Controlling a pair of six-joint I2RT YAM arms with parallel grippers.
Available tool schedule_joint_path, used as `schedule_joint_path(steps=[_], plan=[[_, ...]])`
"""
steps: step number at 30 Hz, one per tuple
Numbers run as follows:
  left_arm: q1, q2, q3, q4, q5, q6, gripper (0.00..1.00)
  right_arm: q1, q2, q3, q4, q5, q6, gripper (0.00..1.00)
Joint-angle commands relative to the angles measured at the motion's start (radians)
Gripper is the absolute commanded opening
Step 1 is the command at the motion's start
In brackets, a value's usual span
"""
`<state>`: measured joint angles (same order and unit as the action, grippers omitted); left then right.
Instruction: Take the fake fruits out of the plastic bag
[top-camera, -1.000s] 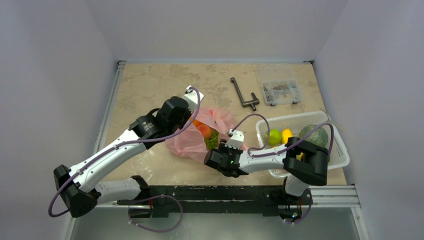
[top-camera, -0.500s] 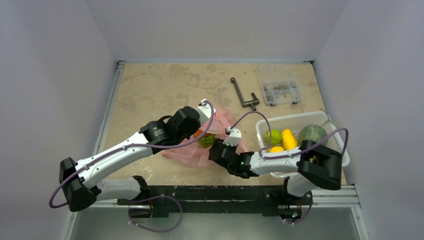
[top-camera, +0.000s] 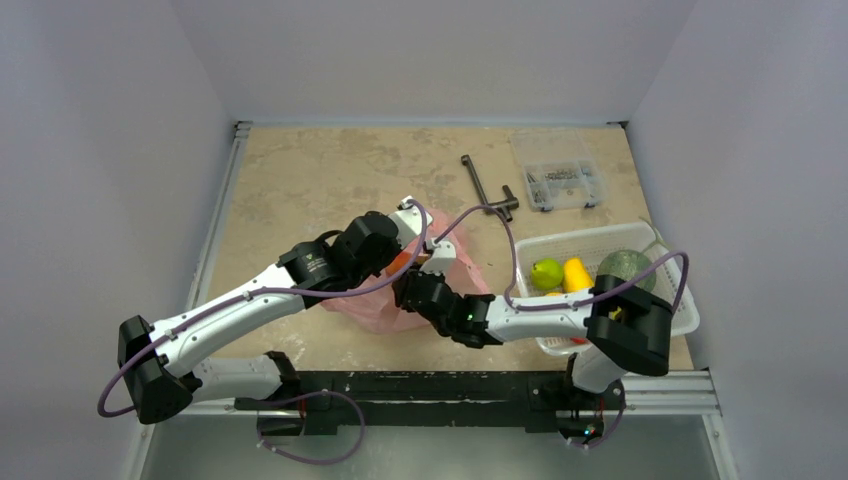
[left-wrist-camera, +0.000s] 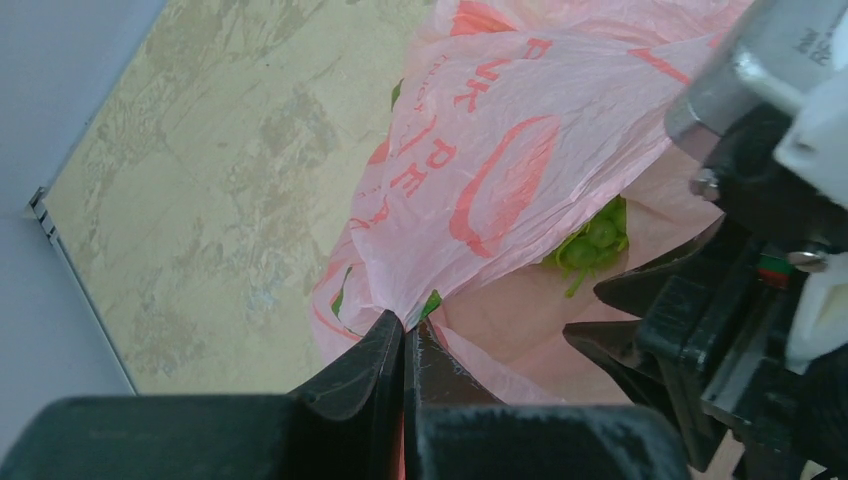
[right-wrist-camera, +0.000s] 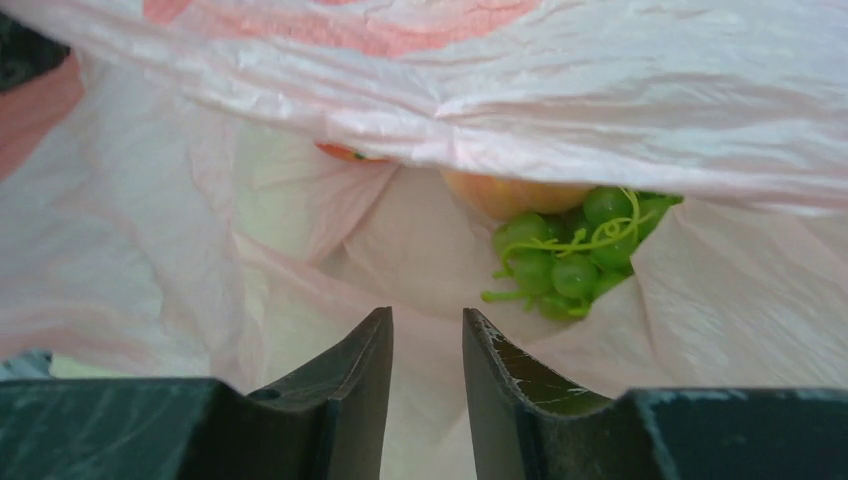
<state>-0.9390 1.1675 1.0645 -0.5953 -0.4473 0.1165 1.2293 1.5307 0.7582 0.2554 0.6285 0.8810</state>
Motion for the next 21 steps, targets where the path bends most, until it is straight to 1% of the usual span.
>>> schedule_joint_path(steps=[1, 4, 7, 10, 15, 21], plan=[[-0.004, -0.019, -0.003, 0.035, -0.001, 0.012, 0.0, -0.008, 0.053, 0.091, -0.128, 0.154, 0.262, 0.3], [-0.004, -0.017, -0.001, 0.035, 0.001, 0.014, 0.0, -0.021, 0.067, 0.093, -0.196, 0.211, 0.389, 0.3], [-0.005, -0.02, 0.001, 0.034, 0.008, 0.014, 0.0, -0.052, 0.085, 0.093, -0.201, 0.197, 0.436, 0.3], [-0.004, -0.02, 0.003, 0.035, 0.01, 0.014, 0.0, -0.085, 0.107, 0.097, -0.19, 0.167, 0.445, 0.3], [-0.005, -0.02, 0.006, 0.03, 0.01, 0.014, 0.0, -0.101, 0.136, 0.107, -0.181, 0.167, 0.447, 0.31], [-0.004, -0.023, 0.007, 0.031, 0.013, 0.014, 0.0, -0.109, 0.207, 0.138, -0.151, 0.153, 0.466, 0.31]])
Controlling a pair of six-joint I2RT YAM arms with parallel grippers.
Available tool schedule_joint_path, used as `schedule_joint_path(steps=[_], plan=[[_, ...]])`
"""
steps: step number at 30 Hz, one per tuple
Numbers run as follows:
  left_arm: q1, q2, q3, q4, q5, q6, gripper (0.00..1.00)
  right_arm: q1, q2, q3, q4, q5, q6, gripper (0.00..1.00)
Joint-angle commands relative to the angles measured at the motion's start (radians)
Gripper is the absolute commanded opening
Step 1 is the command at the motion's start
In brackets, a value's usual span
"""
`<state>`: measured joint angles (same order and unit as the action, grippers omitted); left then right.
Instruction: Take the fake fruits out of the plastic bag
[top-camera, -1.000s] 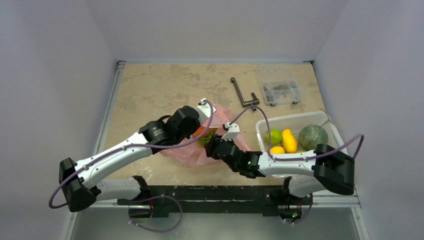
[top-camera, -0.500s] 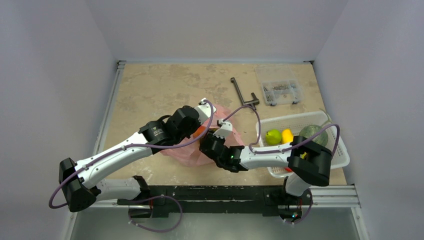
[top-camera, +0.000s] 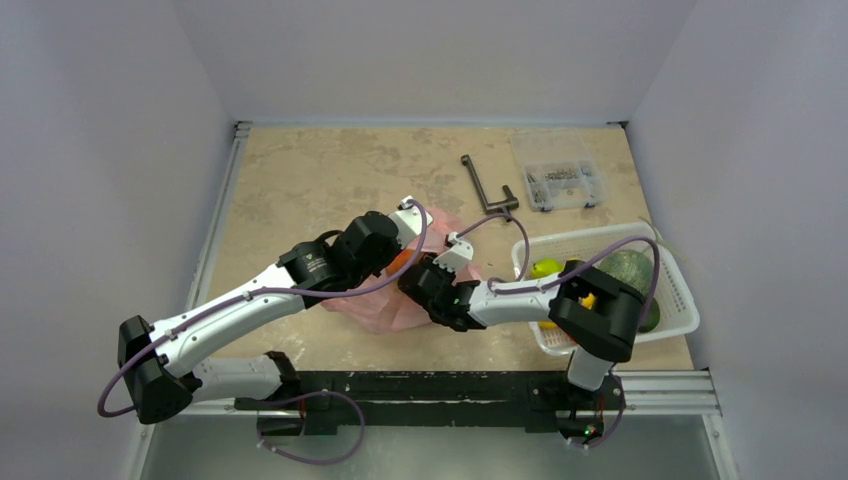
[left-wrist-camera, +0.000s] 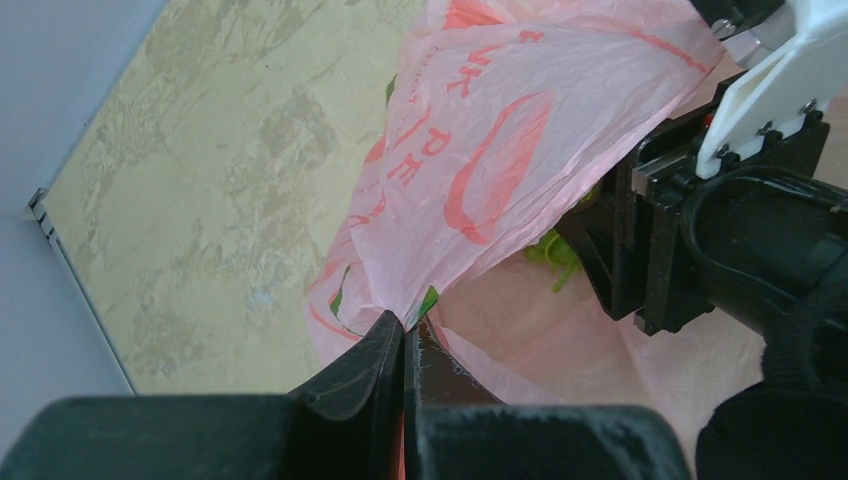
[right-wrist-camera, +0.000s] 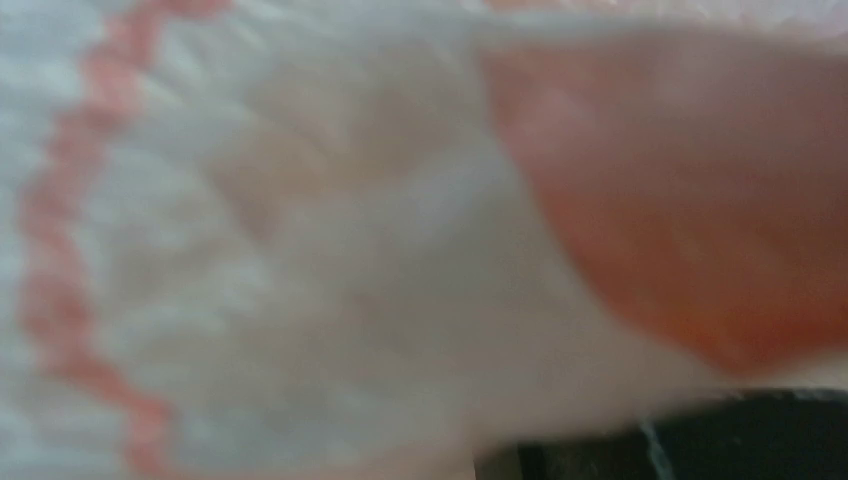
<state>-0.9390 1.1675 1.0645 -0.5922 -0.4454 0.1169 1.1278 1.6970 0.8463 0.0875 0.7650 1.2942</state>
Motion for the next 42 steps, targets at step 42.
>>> schedule_joint_path(steps=[42], plan=[[0.01, -0.064, -0.008, 0.082, -0.137, -0.006, 0.0, -0.022, -0.364, -0.156, 0.472, -0.348, -0.4, 0.0]])
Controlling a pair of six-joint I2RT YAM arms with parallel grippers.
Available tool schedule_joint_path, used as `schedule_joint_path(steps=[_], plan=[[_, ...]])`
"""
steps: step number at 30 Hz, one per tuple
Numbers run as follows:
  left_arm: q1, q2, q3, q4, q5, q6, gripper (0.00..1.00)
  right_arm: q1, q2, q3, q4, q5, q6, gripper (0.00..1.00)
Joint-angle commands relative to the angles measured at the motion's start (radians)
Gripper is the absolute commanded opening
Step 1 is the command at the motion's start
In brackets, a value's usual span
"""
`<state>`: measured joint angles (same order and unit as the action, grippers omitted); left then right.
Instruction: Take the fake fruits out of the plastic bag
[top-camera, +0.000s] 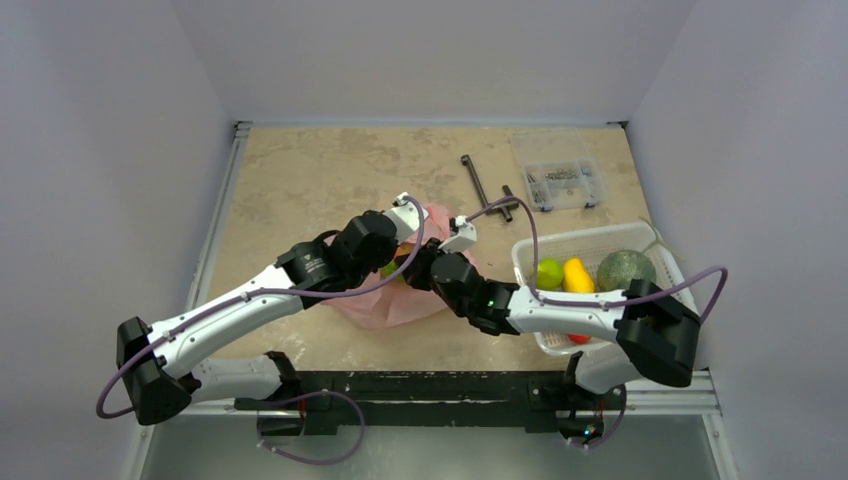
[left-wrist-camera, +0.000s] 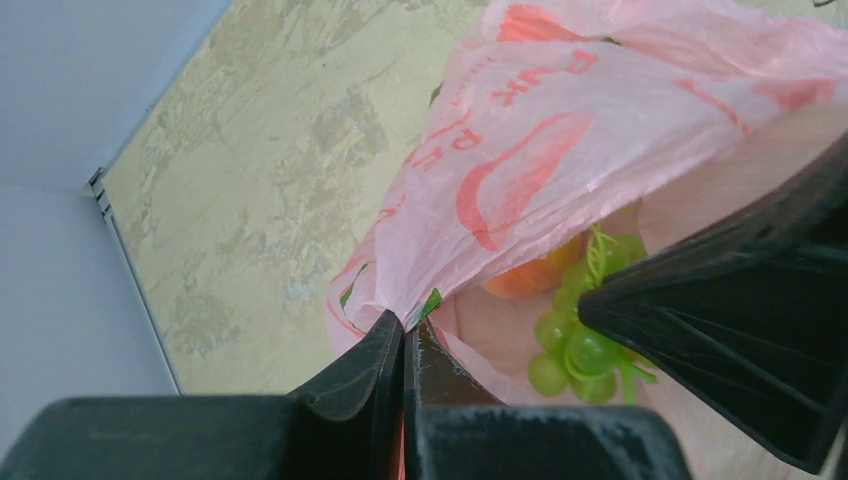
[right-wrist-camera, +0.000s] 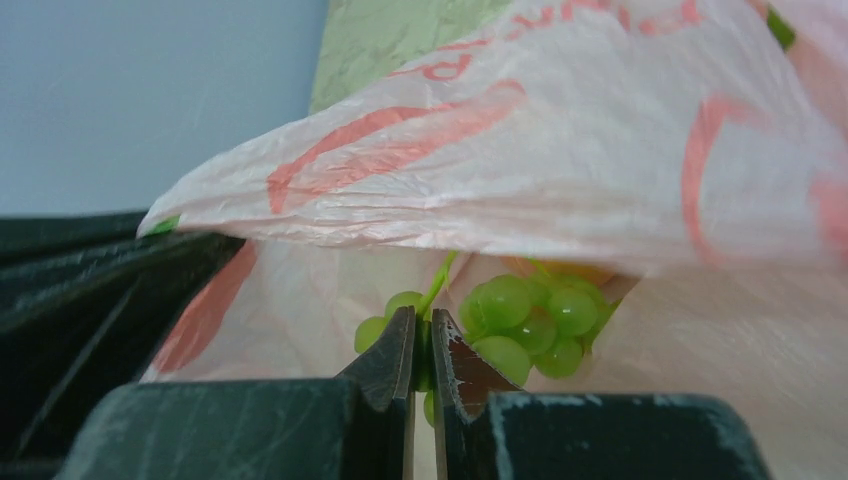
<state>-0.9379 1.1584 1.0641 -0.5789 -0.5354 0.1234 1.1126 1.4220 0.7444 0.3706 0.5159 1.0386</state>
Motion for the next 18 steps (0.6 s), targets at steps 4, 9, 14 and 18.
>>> schedule_joint_path(steps=[4, 9, 14, 18], plan=[[0.011, -0.083, -0.025, 0.089, -0.057, -0.009, 0.0, -0.016, -0.17, -0.069, 0.223, -0.16, -0.203, 0.0], [0.011, -0.083, -0.027, 0.087, -0.069, -0.008, 0.0, -0.014, -0.273, 0.006, 0.048, -0.201, -0.225, 0.0], [0.011, -0.086, -0.024, 0.083, -0.08, -0.01, 0.0, -0.015, -0.409, 0.07, -0.136, -0.194, -0.321, 0.0], [0.011, -0.08, -0.024, 0.085, -0.076, -0.009, 0.0, -0.014, -0.519, 0.168, -0.319, -0.174, -0.413, 0.0]])
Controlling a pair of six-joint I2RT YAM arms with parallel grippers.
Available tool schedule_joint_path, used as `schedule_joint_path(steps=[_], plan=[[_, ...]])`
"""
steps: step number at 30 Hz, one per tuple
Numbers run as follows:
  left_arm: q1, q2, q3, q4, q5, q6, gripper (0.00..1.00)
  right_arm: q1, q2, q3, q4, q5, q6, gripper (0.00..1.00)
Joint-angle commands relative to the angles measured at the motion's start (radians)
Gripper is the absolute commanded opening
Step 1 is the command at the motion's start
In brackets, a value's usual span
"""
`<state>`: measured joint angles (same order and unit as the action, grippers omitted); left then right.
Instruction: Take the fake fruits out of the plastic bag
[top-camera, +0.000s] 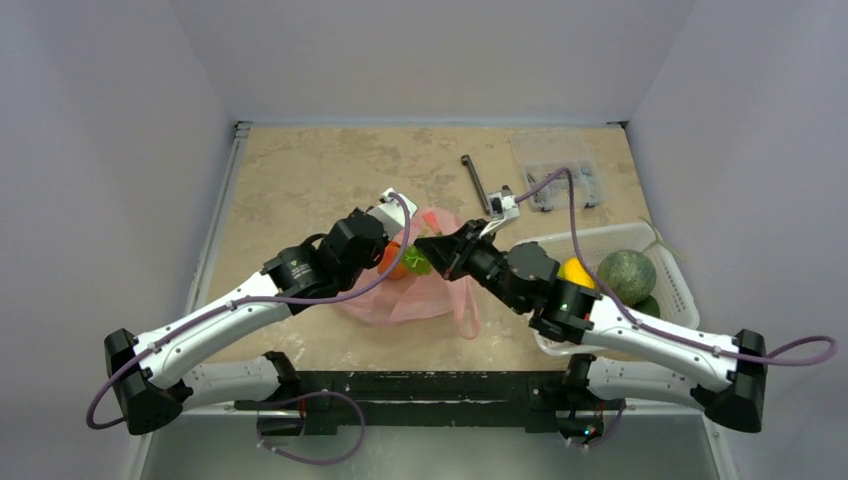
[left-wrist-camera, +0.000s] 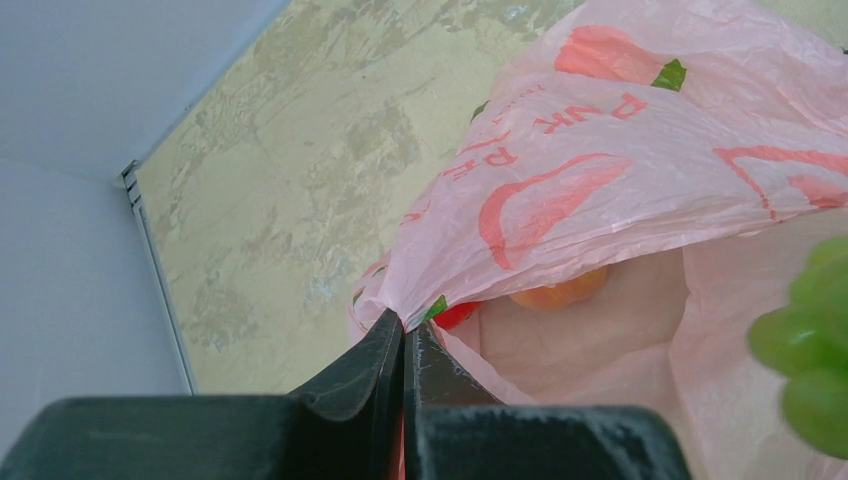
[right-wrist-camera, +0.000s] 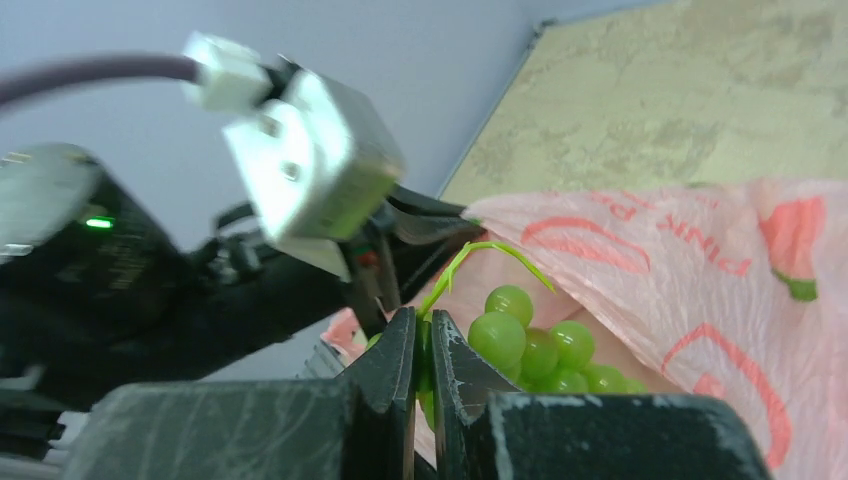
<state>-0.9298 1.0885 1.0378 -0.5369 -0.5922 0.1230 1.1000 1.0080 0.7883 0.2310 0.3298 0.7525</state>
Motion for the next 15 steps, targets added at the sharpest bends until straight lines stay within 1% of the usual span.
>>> schedule_joint_path(steps=[1, 4, 6, 7, 10, 11, 13, 15], plan=[[0.004, -0.005, 0.005, 0.04, -0.02, -0.009, 0.0, -0.002, -0.13, 0.143, -0.217, 0.025, -0.144, 0.0], [0.003, 0.006, 0.014, 0.026, -0.014, -0.014, 0.0, -0.002, -0.203, 0.188, -0.351, 0.144, -0.176, 0.0], [0.003, 0.008, 0.017, 0.022, -0.013, -0.014, 0.0, -0.001, -0.24, 0.21, -0.461, 0.28, -0.18, 0.0], [0.003, 0.009, 0.018, 0.022, -0.015, -0.013, 0.0, -0.002, -0.259, 0.213, -0.509, 0.377, -0.177, 0.0], [0.003, 0.008, 0.018, 0.023, -0.017, -0.01, 0.0, -0.003, -0.301, 0.206, -0.65, 0.575, -0.155, 0.0], [0.002, 0.009, 0.018, 0.023, -0.018, -0.008, 0.0, -0.003, -0.307, 0.203, -0.71, 0.64, -0.132, 0.0], [0.002, 0.009, 0.019, 0.021, -0.019, -0.008, 0.0, -0.003, -0.307, 0.205, -0.859, 0.777, -0.02, 0.0], [0.002, 0.006, 0.019, 0.021, -0.02, -0.007, 0.0, -0.005, -0.296, 0.205, -0.999, 0.867, 0.113, 0.0]])
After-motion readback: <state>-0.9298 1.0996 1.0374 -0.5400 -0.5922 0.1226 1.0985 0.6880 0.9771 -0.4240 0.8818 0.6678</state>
